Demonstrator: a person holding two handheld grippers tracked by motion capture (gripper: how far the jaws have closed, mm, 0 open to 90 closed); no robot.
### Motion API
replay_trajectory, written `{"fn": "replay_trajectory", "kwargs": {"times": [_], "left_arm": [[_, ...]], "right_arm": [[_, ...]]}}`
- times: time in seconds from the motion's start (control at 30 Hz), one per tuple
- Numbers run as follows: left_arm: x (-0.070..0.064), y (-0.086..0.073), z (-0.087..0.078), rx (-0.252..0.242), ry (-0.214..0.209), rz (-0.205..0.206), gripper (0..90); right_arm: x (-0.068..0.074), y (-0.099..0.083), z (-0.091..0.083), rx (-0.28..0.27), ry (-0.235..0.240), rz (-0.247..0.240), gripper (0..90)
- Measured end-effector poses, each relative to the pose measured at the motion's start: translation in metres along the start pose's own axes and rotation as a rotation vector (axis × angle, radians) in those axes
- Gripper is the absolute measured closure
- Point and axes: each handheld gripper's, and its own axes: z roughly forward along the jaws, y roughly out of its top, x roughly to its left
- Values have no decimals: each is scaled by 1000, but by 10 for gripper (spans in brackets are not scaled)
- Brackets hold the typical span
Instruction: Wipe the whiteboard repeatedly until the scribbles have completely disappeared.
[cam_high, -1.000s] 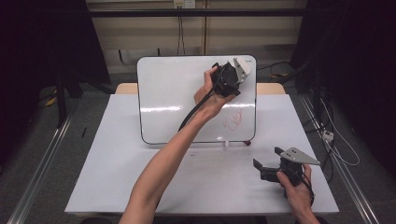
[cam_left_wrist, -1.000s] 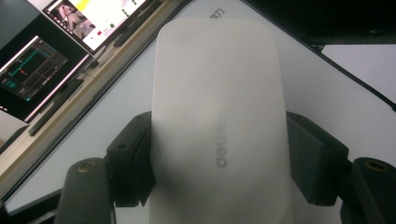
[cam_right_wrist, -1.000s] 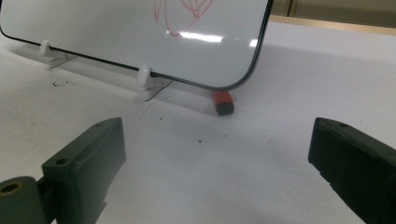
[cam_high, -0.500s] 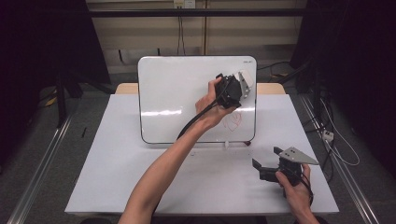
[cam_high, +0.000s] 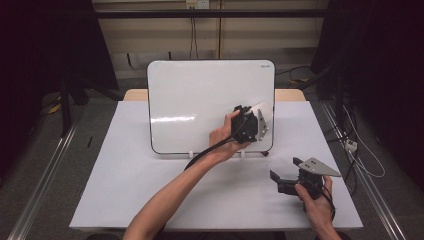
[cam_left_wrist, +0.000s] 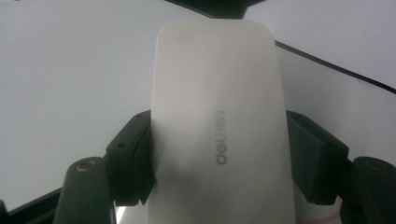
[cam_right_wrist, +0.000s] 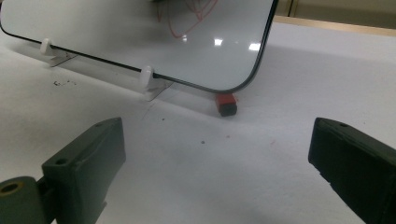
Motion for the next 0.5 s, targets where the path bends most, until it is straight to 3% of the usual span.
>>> {"fn": "replay_trajectory", "kwargs": {"times": [0.13,0.33,0.5], "left_arm": [[-23,-13,-8,1,-18,47,311],[-34,-23,-14,9,-42,92,311],[-38,-29,-18,13,-47,101,311]], "right_arm": [[0,0,0,0,-1,-1,43],[1,0,0,0,-1,-5,43],[0,0,0,-1,-2,-1,43]]}}
